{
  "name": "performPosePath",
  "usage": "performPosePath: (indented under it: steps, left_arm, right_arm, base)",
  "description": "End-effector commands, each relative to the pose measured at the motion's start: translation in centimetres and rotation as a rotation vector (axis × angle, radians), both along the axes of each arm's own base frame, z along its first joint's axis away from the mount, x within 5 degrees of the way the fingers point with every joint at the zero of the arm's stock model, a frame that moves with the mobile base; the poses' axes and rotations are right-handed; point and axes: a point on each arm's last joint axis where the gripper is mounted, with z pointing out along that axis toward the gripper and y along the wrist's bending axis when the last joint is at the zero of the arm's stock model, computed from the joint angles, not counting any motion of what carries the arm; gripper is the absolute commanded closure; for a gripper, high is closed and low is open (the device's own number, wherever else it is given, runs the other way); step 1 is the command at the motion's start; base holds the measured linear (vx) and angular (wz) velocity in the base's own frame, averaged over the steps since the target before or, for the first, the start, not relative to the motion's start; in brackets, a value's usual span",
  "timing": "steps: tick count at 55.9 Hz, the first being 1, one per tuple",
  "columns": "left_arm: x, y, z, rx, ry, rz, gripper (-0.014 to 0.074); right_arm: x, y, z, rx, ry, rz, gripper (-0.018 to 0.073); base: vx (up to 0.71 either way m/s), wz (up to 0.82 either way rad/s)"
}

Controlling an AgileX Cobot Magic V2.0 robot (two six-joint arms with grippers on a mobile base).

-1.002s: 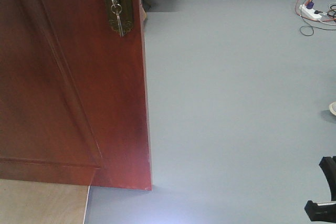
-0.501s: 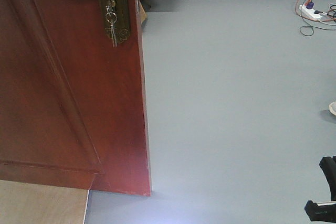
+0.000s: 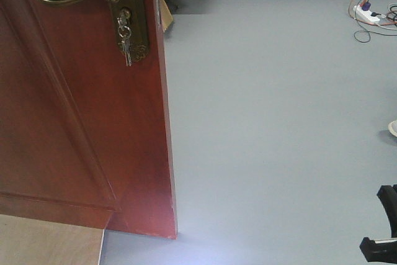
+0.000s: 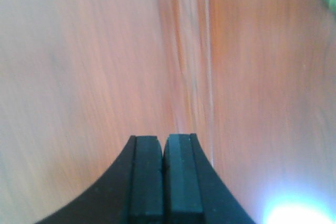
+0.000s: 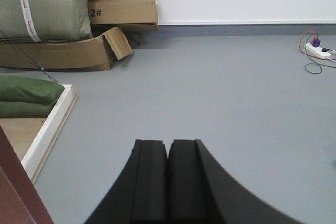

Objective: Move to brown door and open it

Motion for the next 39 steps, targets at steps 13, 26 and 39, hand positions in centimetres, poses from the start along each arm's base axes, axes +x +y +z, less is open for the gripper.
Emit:
performPosePath:
  steps: [13, 26, 39]
  left_arm:
    - [-0.16, 0.09, 1.33, -0.004, -0.106, 0.01, 0.053]
    - [-0.16, 0.09, 1.33, -0.004, -0.106, 0.01, 0.053]
    - [-0.16, 0.09, 1.33, -0.004, -0.106, 0.01, 0.053]
  right_arm:
    - [0.16, -0.04, 0.57, -0.005, -0.08, -0.002, 0.0559]
    - [0.16, -0.04, 0.57, -0.005, -0.08, -0.002, 0.0559]
    - [0.16, -0.04, 0.57, -0.005, -0.08, -0.002, 0.0559]
  base:
    - [0.0, 0.0]
    - [0.0, 0.0]
    - [0.0, 0.0]
